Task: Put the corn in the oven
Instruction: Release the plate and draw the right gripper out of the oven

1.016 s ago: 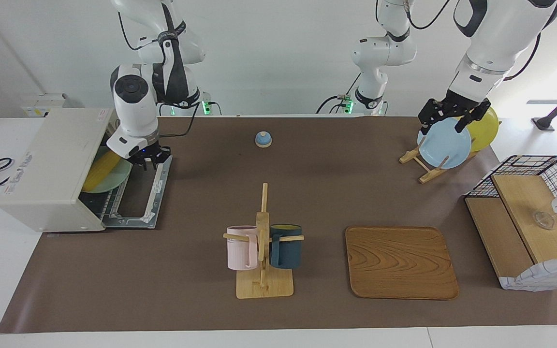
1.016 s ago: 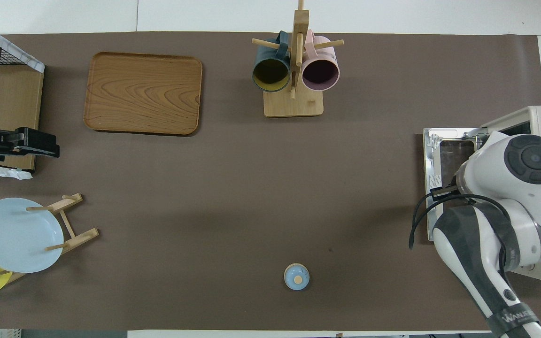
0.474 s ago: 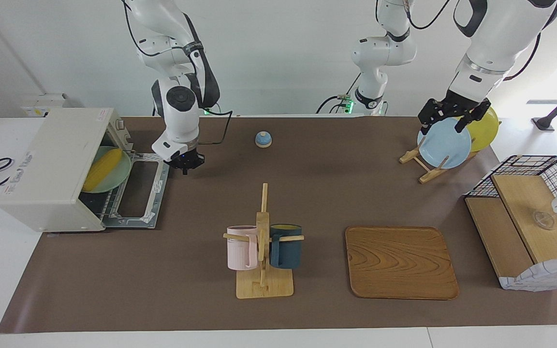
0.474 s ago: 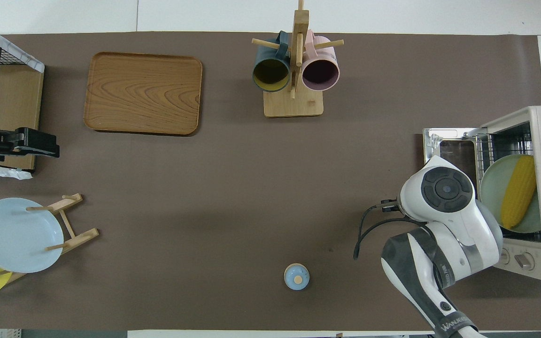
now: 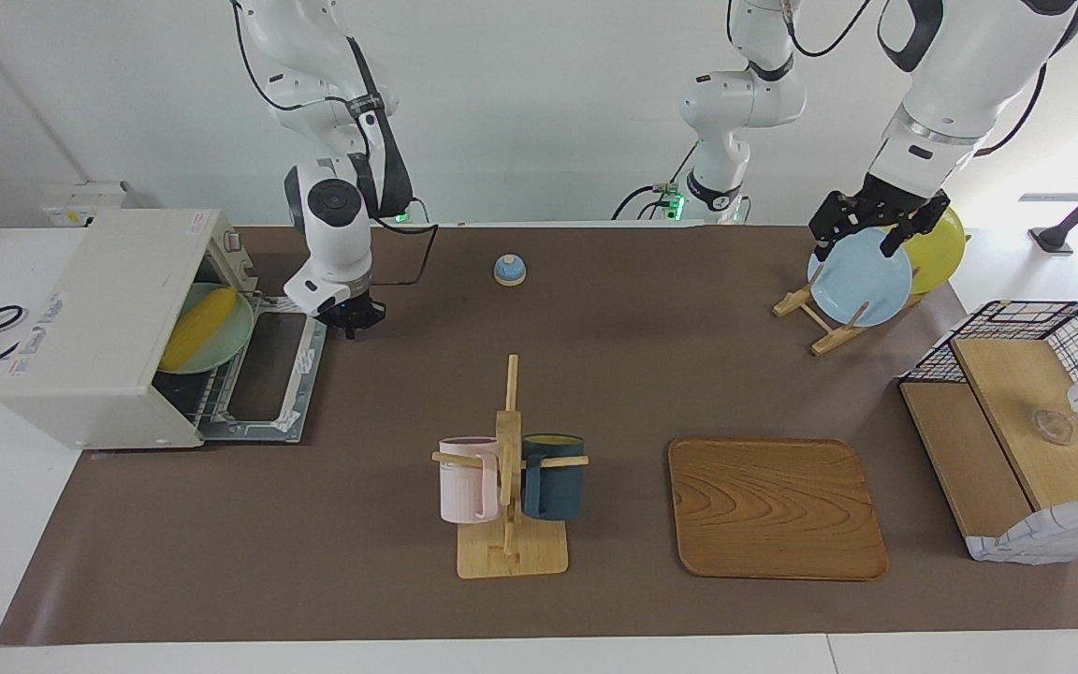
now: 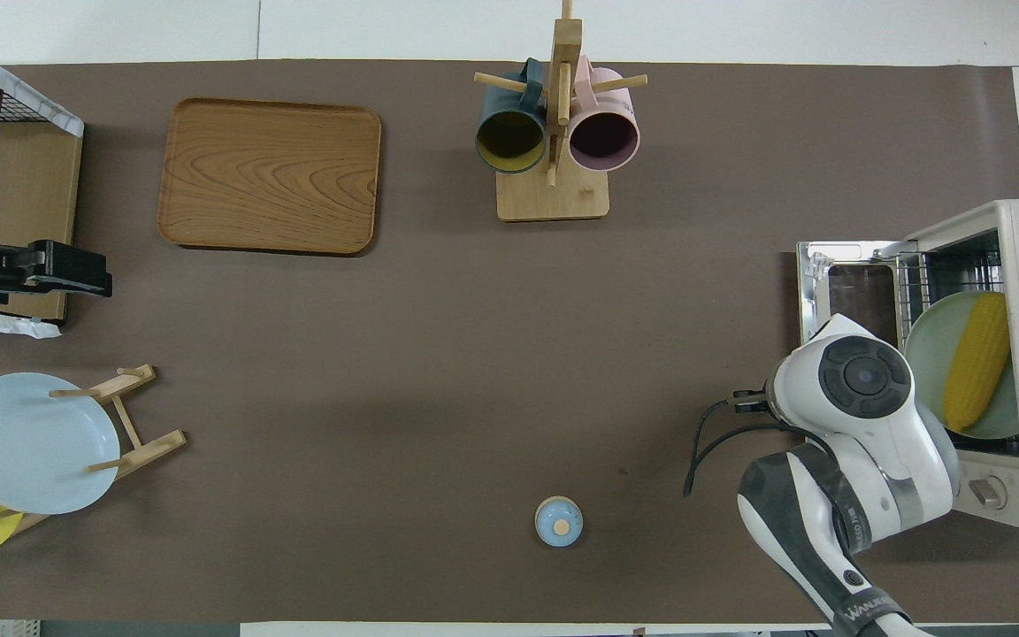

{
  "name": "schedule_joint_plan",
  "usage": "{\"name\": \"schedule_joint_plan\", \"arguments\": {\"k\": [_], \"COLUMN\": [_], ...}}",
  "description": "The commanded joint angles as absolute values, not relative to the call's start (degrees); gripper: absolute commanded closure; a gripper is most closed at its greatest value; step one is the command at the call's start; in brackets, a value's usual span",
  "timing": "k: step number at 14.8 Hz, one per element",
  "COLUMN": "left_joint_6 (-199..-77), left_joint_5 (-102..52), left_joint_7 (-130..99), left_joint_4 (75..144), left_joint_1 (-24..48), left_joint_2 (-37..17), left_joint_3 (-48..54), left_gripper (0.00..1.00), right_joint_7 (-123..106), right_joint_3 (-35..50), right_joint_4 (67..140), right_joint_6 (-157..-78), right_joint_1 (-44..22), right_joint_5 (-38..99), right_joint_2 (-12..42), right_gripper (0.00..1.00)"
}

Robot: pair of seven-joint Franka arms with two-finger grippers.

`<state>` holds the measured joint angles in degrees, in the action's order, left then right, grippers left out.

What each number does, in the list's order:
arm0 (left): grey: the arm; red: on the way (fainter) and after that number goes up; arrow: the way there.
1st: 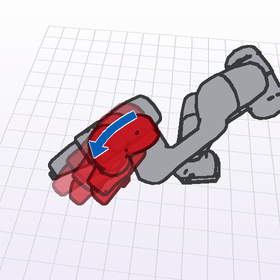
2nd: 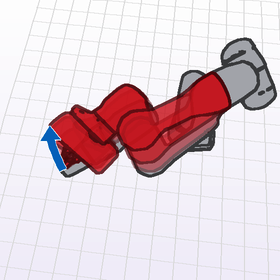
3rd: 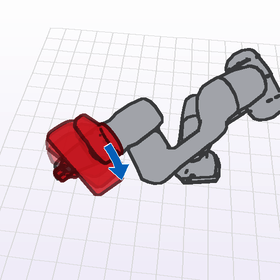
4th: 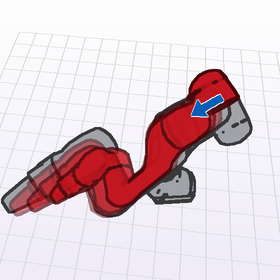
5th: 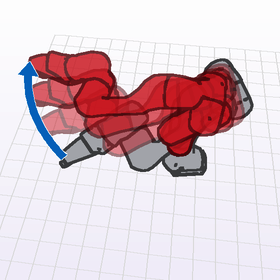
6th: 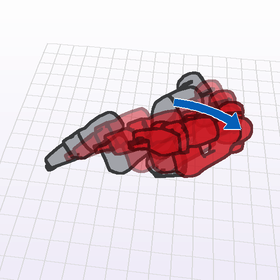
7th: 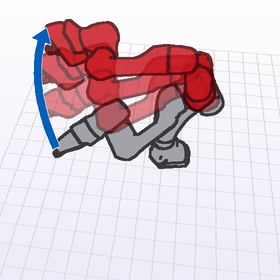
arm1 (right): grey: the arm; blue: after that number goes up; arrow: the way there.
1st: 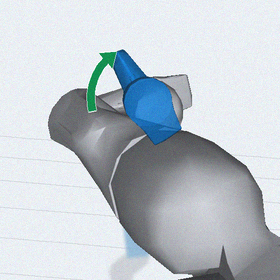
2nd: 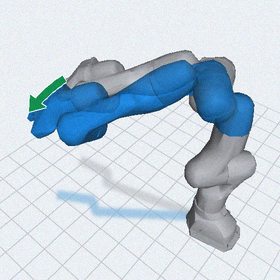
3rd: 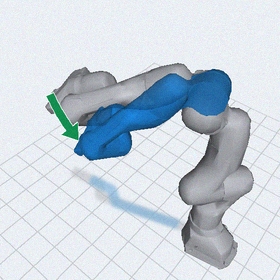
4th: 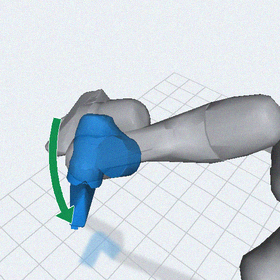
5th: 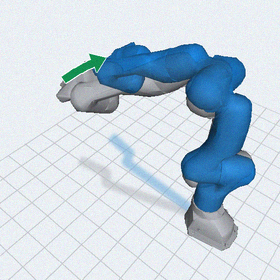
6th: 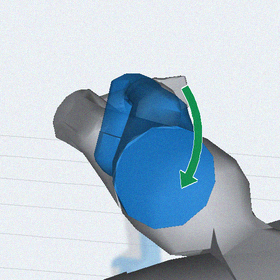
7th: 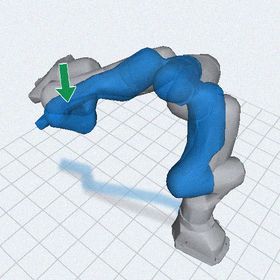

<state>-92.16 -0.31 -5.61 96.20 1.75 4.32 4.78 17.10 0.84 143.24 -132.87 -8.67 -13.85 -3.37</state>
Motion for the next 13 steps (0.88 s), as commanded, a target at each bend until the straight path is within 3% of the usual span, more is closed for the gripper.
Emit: {"name": "schedule_joint_plan", "arguments": {"k": [1, 13], "left_joint_6": [-91.1, -91.1], "left_joint_5": [-0.2, -0.2], "left_joint_7": [-5.5, -5.5], "left_joint_4": [96.6, 96.6], "left_joint_1": [0.9, 0.9], "left_joint_2": [5.4, 5.4], "left_joint_3": [5.3, 5.3], "left_gripper": [0.0, 0.0], "right_joint_7": [14.6, 14.5], "right_joint_3": [1.1, 0.9], "right_joint_4": [145.1, 145.1], "right_joint_6": [-133.9, -130.6], "right_joint_1": [-6.6, -6.0], "right_joint_5": [-13.2, -15.5], "right_joint_2": [-5.3, -5.7], "right_gripper": [1.0, 0.98]}}
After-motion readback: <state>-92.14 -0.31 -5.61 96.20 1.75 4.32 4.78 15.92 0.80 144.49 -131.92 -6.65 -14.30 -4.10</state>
